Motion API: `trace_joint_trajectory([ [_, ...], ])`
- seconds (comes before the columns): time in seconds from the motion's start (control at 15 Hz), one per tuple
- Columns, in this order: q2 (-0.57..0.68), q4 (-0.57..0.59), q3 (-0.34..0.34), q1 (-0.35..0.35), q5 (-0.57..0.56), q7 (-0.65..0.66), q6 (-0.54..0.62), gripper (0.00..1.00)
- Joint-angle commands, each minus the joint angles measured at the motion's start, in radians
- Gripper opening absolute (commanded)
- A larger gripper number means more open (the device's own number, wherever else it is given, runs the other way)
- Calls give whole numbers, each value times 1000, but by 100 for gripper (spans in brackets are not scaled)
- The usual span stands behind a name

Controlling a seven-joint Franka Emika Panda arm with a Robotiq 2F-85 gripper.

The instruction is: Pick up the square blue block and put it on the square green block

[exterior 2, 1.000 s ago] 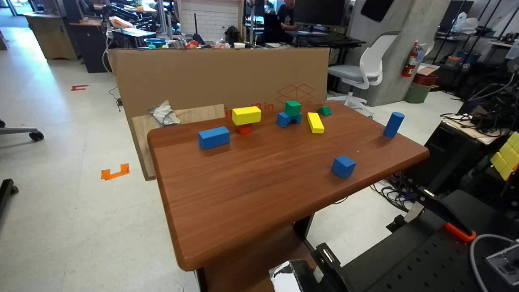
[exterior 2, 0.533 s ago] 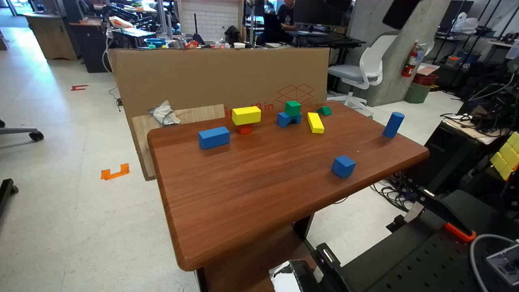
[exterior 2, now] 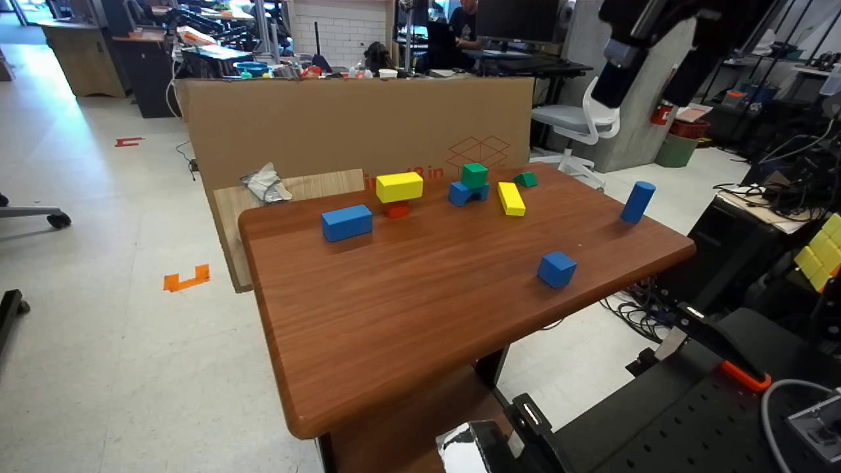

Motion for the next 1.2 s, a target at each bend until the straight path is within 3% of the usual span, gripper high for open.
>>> trace_joint_trajectory([
  [0.0,114,24,-38,-8,-3,-48,81,100],
  [0.53,301,69,-83,-5,46,-146,133,100],
  [1.13,463,141,-70,-23,72,-188,167,100],
])
